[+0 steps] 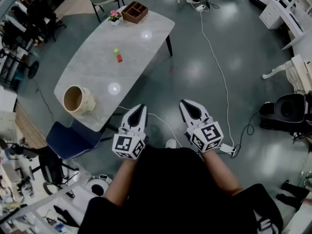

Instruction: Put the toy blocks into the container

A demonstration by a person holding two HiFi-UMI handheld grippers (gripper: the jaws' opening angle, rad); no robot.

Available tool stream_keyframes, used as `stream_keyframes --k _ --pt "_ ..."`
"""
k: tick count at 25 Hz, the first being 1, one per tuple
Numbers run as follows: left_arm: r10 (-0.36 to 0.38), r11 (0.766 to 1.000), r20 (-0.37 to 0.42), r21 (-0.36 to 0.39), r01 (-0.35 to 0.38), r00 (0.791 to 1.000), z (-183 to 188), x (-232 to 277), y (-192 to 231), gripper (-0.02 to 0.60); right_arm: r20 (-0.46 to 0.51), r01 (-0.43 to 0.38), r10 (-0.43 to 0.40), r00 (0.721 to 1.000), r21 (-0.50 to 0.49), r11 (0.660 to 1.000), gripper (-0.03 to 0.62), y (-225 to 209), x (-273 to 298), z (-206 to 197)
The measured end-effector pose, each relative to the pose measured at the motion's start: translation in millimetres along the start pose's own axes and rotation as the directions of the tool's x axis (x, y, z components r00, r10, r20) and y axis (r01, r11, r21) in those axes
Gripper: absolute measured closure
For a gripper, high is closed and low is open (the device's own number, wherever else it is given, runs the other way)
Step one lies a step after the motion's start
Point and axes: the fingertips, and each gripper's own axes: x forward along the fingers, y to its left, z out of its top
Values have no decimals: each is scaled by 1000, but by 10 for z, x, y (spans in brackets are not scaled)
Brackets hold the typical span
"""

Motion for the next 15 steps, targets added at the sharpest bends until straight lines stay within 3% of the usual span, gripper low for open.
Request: stream_keyframes --k 5,6,8,12,15 --pt "3 1000 2 -6 -2 1000 -28 8 0 568 12 -17 16 1000 5 1000 591 -50 -87 18" --pt "2 1000 0 -12 -2 1000 -37 13 1 550 15 -10 10 1000 8 1000 565 -80 -103 20" --pt "-1 1000 -6 -28 1 1000 -64 34 -6 444 18 7 -8 1000 14 1000 451 -155 -135 19" --pt "-35 999 -10 -34 34 999 -128 69 -81 360 17 35 -35 999 11 999 402 -293 -230 0" --pt "-26 999 -7 -32 25 1000 -169 88 -133 345 19 43 -43 999 29 999 375 -403 -302 -36"
